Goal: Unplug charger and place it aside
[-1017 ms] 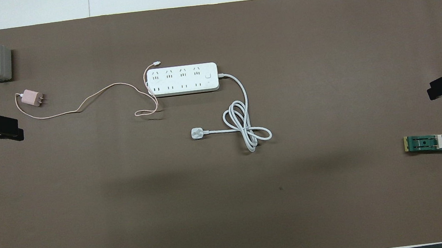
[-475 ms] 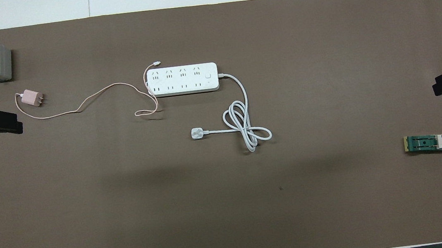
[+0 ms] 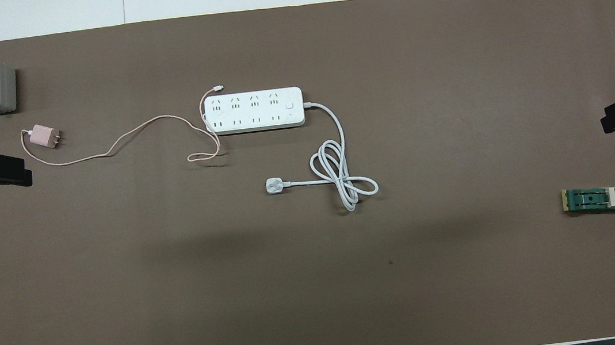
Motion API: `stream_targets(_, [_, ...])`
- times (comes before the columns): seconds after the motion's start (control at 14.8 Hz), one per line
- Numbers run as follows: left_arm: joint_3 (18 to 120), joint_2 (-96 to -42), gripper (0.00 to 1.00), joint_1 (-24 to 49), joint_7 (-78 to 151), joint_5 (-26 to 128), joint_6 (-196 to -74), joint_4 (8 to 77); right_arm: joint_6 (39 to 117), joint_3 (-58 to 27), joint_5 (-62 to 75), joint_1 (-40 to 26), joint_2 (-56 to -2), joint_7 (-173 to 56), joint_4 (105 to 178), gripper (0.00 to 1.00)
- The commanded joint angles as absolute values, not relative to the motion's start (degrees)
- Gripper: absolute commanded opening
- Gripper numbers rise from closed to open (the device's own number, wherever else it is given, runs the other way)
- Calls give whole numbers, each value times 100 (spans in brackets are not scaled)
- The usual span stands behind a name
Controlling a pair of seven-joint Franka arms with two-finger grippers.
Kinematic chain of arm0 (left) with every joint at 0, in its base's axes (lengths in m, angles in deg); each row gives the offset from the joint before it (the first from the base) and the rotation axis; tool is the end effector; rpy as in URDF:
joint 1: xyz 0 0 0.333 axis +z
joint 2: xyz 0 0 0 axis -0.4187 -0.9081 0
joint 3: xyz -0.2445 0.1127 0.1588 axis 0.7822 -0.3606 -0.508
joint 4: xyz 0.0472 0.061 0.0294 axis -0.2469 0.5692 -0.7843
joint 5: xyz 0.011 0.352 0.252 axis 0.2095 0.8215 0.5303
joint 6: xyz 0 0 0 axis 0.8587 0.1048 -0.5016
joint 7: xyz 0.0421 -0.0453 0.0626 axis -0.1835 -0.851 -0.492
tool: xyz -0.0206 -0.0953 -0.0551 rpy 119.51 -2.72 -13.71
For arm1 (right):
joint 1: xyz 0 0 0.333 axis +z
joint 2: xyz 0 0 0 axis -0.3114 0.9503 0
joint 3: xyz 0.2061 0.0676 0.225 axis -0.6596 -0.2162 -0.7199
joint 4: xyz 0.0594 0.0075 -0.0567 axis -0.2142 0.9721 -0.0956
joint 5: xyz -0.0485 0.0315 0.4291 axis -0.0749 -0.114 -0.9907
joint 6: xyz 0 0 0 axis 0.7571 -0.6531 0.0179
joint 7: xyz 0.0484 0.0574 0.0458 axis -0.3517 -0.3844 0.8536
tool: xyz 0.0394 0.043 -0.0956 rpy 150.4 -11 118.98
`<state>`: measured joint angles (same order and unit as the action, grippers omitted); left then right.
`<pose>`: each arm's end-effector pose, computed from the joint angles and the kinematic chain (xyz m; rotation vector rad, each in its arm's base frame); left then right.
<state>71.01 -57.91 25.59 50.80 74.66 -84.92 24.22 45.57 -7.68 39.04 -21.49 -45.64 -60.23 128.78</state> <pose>0.5816 -0.0503 0.6244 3.1189 -0.1018 -0.0266 0.5747 -0.0402 0.6194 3.1094 0.0715 -0.1208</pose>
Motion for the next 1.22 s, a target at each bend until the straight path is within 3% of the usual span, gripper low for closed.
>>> stream_targets(0.0, [7041,-5710,100,2466,5160,7552,-8737,2719,4452,-827,3743,-2254,-4536,-6102,12781,100])
stream_targets(1.15, [7041,-5683,100,2466,5160,7552,-8888,2905,4504,-818,3752,-2228,-4589,-6120,12878,100])
